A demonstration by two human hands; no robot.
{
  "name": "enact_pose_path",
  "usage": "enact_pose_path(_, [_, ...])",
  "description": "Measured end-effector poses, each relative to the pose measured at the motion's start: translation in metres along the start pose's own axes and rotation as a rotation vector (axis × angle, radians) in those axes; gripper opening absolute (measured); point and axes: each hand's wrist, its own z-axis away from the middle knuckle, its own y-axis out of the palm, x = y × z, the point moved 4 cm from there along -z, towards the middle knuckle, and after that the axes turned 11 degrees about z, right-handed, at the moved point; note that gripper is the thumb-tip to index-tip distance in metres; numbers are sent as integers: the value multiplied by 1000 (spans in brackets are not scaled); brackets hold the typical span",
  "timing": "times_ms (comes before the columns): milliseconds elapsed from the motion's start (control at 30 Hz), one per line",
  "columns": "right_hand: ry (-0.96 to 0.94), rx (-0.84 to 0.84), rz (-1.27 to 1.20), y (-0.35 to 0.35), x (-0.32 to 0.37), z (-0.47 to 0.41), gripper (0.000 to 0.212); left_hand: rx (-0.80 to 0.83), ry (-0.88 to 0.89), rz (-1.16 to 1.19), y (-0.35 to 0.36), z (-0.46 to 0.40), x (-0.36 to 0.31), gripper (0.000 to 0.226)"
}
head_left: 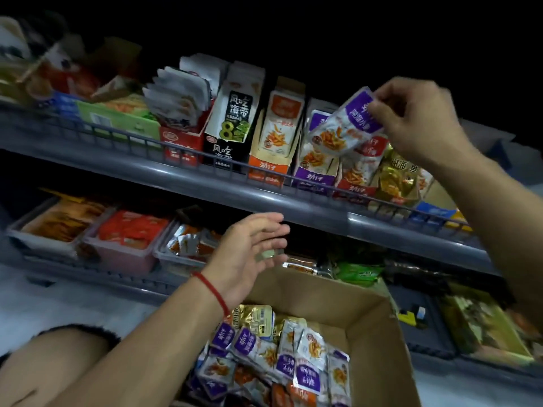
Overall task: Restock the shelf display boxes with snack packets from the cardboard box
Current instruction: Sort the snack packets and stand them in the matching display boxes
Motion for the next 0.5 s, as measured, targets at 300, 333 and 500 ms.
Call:
enact_pose_path(300, [-123, 268, 306, 56, 21, -38, 22, -7, 13, -3, -2, -1, -4, 23])
enact_pose_path(333, [-129, 277, 318, 61, 21, -39, 22, -4, 13, 1, -2, -1, -4, 23])
enact_pose_path(500, [-211, 114, 432, 66, 23, -42, 28, 8, 12, 10, -1, 0, -6, 23])
